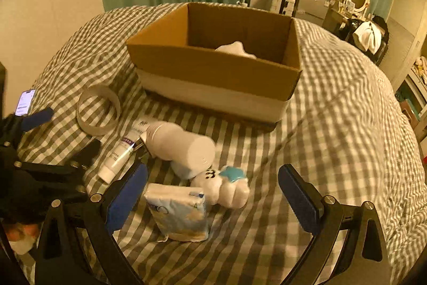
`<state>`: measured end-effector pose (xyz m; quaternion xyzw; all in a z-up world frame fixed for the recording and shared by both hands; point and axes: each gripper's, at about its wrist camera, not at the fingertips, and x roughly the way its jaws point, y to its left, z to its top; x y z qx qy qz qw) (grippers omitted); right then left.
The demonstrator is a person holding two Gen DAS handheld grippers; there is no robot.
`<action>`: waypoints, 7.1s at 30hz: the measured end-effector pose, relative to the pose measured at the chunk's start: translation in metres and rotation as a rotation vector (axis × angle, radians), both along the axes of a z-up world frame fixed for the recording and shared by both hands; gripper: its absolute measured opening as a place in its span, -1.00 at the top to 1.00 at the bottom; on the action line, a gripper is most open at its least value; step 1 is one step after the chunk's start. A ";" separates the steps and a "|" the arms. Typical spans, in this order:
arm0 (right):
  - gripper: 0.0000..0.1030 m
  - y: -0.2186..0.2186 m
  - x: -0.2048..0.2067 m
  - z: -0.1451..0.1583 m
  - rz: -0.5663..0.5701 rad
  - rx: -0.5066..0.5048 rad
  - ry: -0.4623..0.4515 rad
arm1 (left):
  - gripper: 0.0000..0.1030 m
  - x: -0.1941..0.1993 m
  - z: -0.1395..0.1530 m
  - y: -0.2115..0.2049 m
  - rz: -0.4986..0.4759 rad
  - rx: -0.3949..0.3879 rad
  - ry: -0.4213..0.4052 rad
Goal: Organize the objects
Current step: 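Move both tools back toward the remaining items beside the box, then grasp the white BOP tube with the left tool while right grasps the tissue pack, then carry the tube and tissue pack in both tools over the box, then open both tools to drop the tube and tissue pack into the box, then grasp the white hair dryer with the right tool, then grasp the white tape roll with the left tool while right holds the dryer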
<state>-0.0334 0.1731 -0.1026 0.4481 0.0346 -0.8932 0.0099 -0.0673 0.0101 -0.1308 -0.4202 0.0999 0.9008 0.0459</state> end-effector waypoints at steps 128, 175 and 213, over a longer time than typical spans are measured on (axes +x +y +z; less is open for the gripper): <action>-0.63 0.066 -0.121 0.158 -0.052 -0.086 0.309 | -0.59 -0.122 0.149 0.064 -0.165 0.212 0.107; -0.89 -0.006 -0.061 -0.002 0.151 -0.110 -0.102 | -0.99 -0.055 -0.013 -0.026 -0.002 0.033 -0.092; 0.30 -0.060 -0.037 -0.044 0.190 0.015 -0.210 | -0.54 -0.006 -0.001 -0.059 0.021 0.103 -0.088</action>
